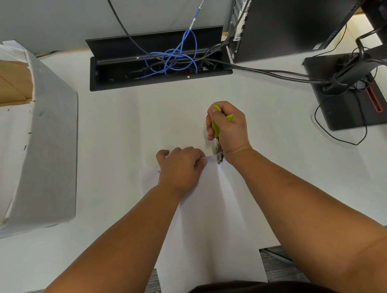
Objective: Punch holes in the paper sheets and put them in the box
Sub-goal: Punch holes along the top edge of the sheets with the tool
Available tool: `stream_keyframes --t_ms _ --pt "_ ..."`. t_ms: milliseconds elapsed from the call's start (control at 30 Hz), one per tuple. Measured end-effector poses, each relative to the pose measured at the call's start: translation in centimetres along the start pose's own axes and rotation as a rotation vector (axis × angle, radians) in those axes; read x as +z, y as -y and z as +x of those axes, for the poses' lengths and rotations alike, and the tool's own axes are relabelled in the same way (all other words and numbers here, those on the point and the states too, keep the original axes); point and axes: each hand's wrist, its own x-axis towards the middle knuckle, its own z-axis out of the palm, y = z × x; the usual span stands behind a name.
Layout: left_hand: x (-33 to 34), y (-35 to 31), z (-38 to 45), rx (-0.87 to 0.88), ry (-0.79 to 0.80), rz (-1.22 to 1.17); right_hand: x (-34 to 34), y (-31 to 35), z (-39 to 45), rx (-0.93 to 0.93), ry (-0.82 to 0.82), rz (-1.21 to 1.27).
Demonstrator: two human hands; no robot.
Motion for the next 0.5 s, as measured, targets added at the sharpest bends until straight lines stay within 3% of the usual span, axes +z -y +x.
stream_keyframes --t_ms 500 --pt "0.23 0.02 0.03 -0.009 -0.011 0.0 0.26 -0.05 -0.02 -0.039 -0.015 -0.021"
